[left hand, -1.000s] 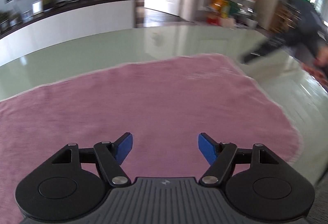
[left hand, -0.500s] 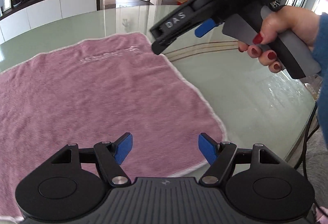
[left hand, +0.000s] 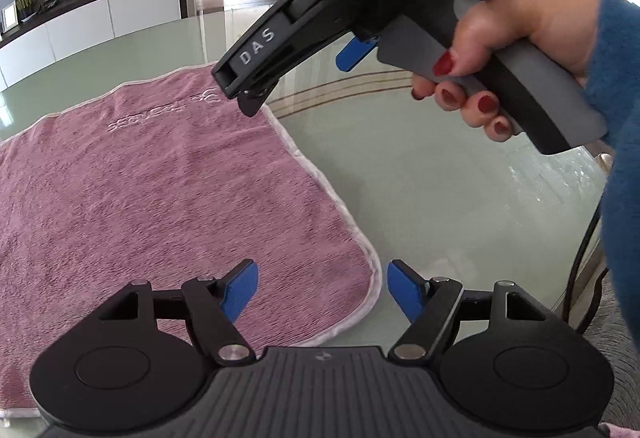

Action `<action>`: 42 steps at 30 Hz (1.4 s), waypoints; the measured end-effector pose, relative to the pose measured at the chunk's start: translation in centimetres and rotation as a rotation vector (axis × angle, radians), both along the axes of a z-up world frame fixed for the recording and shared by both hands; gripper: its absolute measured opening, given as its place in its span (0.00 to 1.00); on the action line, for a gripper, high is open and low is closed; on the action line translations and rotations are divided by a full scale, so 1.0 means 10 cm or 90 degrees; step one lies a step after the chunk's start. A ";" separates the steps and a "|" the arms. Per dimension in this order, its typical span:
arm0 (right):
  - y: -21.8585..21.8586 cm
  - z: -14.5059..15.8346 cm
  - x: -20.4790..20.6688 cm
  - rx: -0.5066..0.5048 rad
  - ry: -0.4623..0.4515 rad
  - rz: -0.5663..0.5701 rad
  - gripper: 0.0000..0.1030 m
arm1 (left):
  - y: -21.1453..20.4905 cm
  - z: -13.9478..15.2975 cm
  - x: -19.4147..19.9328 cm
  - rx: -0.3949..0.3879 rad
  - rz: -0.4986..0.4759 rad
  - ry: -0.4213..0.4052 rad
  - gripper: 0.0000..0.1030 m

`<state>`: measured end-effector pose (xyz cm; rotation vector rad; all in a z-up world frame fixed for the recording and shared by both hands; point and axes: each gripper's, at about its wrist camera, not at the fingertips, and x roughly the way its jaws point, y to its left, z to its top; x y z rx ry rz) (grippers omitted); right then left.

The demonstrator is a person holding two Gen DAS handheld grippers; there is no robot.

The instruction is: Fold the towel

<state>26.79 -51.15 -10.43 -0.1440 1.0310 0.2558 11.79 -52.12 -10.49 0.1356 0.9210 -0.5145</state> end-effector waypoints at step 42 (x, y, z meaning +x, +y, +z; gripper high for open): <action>-0.05 -0.46 1.12 0.007 -0.040 -0.049 0.99 | -0.29 -0.34 0.08 0.019 0.006 -0.014 0.73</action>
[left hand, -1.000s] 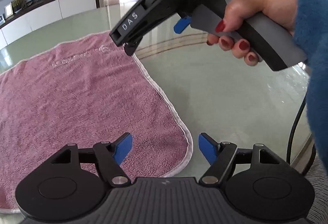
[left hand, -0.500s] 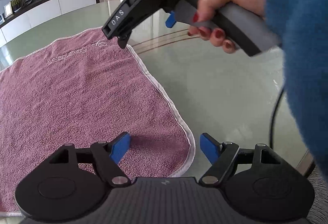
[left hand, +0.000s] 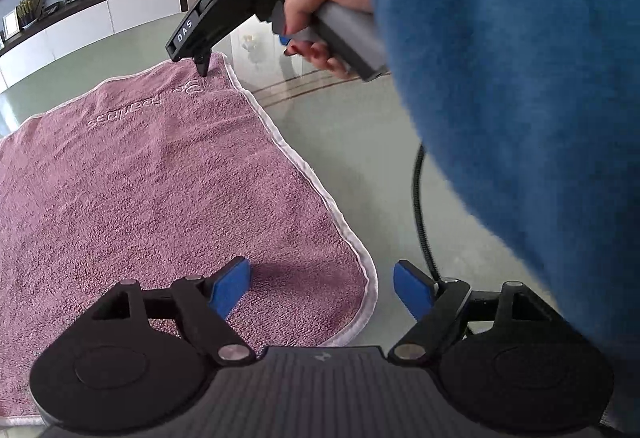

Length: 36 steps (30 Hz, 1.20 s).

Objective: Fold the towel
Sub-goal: 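Close the left gripper on the towel edge while the right gripper pinches the corner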

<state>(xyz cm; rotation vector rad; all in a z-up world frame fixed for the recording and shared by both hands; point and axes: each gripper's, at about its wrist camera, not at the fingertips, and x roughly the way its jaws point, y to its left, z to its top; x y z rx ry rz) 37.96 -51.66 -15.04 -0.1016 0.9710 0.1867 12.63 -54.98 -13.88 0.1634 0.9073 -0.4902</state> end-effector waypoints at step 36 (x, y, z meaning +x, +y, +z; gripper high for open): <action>0.13 0.13 -0.09 0.023 0.004 0.097 0.43 | -0.05 -0.06 -0.02 -0.063 -0.040 -0.043 0.22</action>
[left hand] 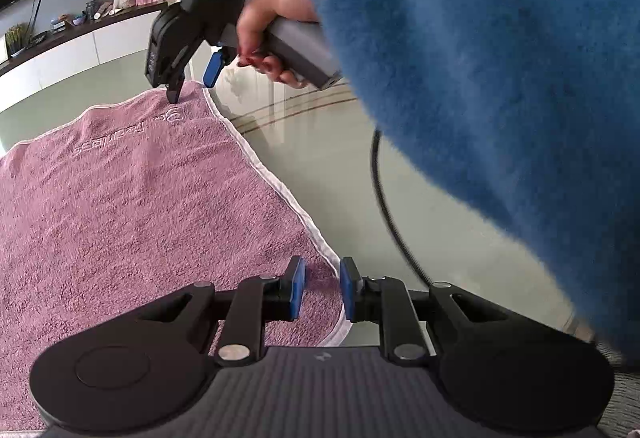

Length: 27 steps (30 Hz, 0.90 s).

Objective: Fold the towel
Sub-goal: 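Close the left gripper on the towel edge while the right gripper pinches the corner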

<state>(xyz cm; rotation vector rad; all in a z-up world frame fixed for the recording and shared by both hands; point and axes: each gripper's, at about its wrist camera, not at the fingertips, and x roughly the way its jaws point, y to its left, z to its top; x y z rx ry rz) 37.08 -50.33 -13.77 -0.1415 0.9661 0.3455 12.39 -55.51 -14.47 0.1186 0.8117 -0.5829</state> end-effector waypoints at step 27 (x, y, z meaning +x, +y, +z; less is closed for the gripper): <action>0.00 -0.01 0.07 0.001 0.004 -0.001 0.47 | -0.15 -0.01 -0.02 0.070 -0.038 -0.021 0.23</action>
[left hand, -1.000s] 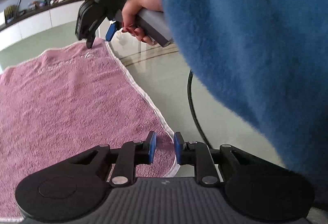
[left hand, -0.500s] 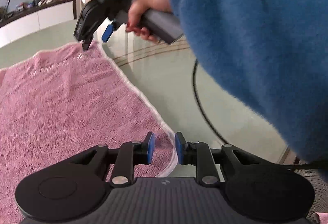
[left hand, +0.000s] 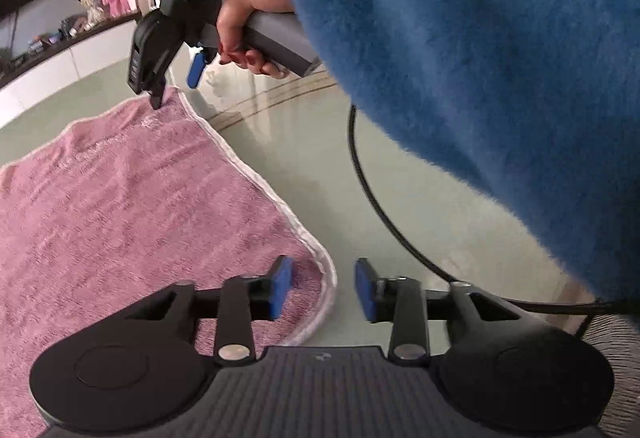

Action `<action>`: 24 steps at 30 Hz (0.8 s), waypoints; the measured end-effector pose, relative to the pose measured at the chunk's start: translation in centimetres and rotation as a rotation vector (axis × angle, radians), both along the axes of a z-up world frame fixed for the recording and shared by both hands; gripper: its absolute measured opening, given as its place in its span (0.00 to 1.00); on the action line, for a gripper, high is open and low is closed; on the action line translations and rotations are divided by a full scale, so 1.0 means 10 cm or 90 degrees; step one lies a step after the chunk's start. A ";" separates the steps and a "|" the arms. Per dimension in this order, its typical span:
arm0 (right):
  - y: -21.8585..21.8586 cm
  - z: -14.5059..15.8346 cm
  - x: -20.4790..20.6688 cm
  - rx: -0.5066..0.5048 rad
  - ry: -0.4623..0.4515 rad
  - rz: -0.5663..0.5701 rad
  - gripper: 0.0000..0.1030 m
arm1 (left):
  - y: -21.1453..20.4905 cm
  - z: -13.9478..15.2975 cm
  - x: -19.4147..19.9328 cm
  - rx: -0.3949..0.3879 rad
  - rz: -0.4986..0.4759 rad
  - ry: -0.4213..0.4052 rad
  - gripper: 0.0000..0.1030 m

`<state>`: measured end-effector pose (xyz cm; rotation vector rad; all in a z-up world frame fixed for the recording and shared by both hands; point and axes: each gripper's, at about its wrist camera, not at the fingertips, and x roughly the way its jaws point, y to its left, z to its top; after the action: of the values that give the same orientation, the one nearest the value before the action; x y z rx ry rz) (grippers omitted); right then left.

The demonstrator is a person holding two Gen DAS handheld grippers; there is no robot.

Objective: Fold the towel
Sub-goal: 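Close the left gripper on the towel edge while the right gripper pinches the corner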

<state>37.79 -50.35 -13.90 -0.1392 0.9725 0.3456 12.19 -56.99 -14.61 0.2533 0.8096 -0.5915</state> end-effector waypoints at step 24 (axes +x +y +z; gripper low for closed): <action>0.10 0.16 -0.03 0.025 -0.005 -0.043 0.06 | 0.31 0.12 0.09 -0.057 0.019 0.047 0.07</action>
<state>37.46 -49.38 -12.34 -0.0722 0.9593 0.3008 13.10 -53.89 -13.44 0.1374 0.8548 -0.6112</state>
